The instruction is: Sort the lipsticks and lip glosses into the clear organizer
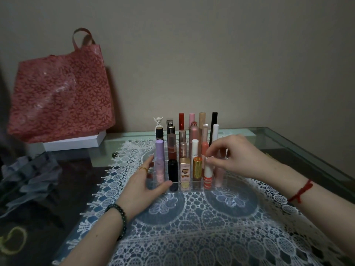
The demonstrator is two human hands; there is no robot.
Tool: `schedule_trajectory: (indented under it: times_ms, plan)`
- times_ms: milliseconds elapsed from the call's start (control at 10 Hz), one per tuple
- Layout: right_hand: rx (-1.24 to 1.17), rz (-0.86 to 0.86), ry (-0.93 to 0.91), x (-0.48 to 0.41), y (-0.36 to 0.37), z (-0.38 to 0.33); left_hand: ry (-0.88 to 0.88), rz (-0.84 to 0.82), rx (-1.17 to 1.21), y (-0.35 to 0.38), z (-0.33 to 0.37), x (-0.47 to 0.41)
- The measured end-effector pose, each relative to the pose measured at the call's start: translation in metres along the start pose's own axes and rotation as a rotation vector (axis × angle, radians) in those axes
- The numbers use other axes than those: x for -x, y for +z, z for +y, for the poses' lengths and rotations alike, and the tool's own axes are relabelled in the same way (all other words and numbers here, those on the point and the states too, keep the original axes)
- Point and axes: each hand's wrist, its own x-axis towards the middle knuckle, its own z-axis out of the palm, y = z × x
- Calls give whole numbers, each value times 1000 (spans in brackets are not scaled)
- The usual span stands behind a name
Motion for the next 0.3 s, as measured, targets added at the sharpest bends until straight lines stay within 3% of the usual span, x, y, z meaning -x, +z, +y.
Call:
schedule_trajectory:
  times_ms: [300]
  plan:
    - [-32, 12, 27, 1, 1, 2, -9, -9, -13, -1, 2, 0]
